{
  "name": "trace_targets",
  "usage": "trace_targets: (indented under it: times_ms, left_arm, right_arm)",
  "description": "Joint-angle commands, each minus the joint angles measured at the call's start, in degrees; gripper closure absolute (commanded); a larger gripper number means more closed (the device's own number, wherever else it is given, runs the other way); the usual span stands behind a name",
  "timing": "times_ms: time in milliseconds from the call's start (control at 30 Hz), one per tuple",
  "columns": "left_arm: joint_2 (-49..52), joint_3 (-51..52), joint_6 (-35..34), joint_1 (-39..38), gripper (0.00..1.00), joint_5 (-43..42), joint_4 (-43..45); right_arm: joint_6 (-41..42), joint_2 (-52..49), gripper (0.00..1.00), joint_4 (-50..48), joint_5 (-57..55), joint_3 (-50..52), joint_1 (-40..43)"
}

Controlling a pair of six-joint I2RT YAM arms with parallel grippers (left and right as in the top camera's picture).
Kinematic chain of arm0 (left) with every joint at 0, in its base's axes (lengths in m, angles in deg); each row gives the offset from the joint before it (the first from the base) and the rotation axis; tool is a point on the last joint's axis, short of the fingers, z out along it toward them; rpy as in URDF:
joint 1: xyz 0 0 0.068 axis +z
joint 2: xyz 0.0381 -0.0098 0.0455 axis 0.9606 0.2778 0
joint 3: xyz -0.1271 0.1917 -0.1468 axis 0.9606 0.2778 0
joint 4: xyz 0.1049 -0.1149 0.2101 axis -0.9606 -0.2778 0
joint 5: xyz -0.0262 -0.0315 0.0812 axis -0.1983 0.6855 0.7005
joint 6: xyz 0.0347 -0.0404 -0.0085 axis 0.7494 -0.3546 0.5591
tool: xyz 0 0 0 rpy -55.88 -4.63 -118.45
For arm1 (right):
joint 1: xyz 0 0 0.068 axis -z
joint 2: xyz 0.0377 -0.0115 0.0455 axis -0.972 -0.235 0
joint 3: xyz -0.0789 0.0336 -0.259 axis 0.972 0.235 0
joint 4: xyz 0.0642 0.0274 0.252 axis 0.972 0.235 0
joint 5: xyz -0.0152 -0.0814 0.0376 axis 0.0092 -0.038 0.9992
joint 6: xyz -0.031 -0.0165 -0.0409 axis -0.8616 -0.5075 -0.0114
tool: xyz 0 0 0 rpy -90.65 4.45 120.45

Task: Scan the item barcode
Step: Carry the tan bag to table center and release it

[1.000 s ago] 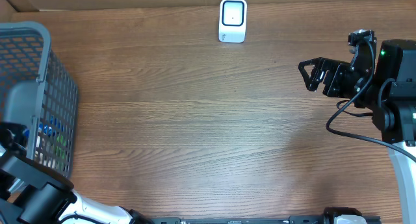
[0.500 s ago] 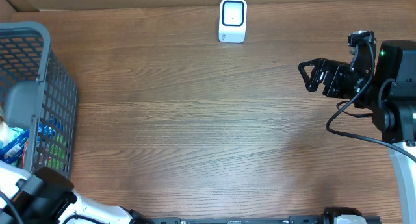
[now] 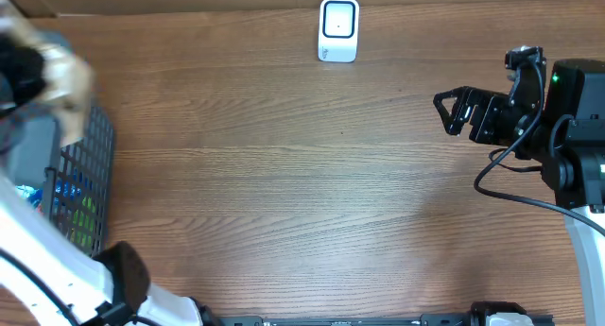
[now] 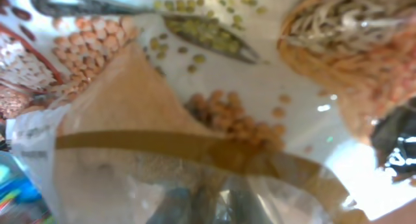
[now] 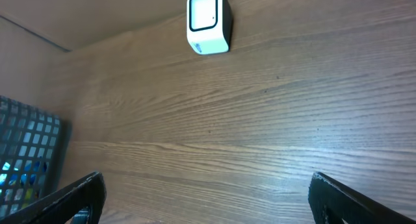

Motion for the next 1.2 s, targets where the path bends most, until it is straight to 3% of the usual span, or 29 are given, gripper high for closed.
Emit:
trace_targets:
  times_ms: [0, 167, 433, 700, 1000, 1033, 1167]
  left_arm:
    - [0.15, 2.58, 2.67, -9.68, 0.96, 5.6, -0.13]
    - [3.32, 9.75, -4.17, -21.16, 0.96, 16.9, -0.13]
    - [10.91, 26.18, -12.15, -30.97, 0.96, 17.35, 0.33]
    - [21.18, 39.26, -12.31, -41.24, 0.96, 14.14, 10.27]
    - [33.38, 40.37, -12.2, -47.91, 0.96, 16.44, 17.05]
    - [33.81, 40.35, -12.22, -48.04, 0.89, 16.39, 17.18]
    - [33.59, 38.91, -13.75, -47.87, 0.47, 16.72, 14.84]
  right_arm:
    - [0.2, 0.57, 0.0, 0.2, 0.31, -1.55, 0.15]
    - [0.17, 0.57, 0.0, 0.76, 0.28, -1.11, 0.15]
    - [0.0, -0.04, 0.0, 0.9, -0.37, -1.11, 0.17]
    - [0.0, -1.4, 0.0, 0.7, -0.35, -1.11, 0.15]
    - [-0.02, -3.43, 0.0, 1.25, -0.37, -1.09, 0.15]
    - [-0.02, -3.58, 0.0, 1.16, -0.37, -1.11, 0.17]
    - [-0.02, -3.67, 0.0, 0.98, -0.42, -1.11, 0.17]
